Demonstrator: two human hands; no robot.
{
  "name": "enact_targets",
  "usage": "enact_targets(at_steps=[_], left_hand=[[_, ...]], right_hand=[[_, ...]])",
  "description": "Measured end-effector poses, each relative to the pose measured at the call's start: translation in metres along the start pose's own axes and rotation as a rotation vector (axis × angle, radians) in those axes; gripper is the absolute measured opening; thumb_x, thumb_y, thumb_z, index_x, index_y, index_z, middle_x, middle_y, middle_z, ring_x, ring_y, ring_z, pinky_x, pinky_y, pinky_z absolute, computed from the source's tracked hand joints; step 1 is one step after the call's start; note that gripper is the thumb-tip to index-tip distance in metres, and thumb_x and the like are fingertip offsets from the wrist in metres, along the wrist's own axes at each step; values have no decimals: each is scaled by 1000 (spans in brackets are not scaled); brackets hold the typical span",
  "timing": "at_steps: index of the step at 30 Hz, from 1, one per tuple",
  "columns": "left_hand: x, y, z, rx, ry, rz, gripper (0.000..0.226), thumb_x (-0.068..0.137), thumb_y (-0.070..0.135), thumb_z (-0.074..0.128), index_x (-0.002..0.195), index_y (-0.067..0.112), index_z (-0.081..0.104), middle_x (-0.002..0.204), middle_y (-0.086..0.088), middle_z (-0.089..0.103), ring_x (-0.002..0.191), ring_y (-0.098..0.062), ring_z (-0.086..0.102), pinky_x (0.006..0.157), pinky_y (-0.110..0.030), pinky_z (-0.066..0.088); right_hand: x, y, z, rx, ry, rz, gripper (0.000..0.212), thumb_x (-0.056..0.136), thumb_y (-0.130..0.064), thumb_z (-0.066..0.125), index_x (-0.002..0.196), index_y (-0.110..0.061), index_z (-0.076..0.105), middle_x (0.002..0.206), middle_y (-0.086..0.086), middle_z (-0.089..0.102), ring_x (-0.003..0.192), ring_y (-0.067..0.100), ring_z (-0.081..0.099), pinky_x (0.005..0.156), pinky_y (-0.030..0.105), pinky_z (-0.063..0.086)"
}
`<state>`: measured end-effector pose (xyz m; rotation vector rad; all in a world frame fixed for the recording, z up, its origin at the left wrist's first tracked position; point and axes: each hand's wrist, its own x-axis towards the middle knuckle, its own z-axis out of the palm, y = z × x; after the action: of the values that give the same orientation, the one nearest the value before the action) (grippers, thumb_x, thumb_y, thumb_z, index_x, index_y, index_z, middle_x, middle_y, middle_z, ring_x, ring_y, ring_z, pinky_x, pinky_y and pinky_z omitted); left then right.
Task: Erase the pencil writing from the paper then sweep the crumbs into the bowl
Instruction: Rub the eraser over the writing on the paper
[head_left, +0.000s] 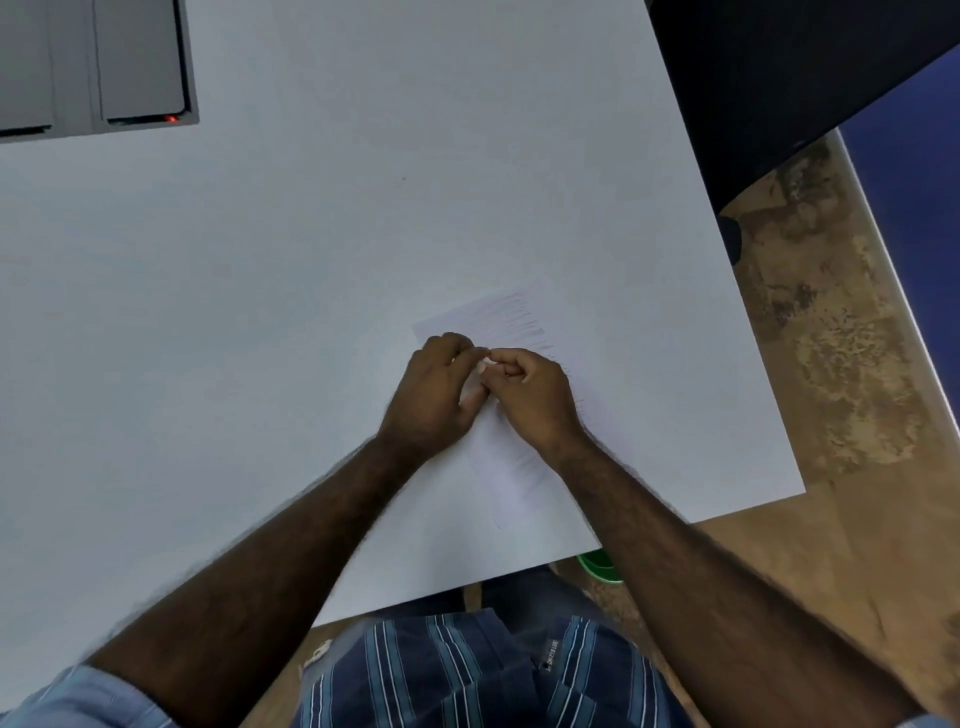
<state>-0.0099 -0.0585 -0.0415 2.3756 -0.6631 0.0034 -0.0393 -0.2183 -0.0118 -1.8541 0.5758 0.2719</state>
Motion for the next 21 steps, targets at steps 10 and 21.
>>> enact_targets(at_steps=[10, 21], left_hand=[[0, -40, 1, 192, -24, -60, 62, 100, 43, 60, 146, 2, 50, 146, -16, 53, 137, -32, 47, 115, -46, 35], [-5, -52, -7, 272, -306, -227, 99, 93, 76, 43, 164, 18, 7, 172, -1, -6, 157, -19, -14, 126, -55, -2]], right_hand=[[30, 16, -11, -45, 149, -29, 24, 90, -23, 84, 112, -16, 78, 92, -3, 78, 88, 14, 75, 85, 28, 63], [52, 8, 4, -283, 132, -304, 14, 90, -15, 82, 104, -11, 79, 99, -1, 76, 91, 15, 70, 88, 36, 62]])
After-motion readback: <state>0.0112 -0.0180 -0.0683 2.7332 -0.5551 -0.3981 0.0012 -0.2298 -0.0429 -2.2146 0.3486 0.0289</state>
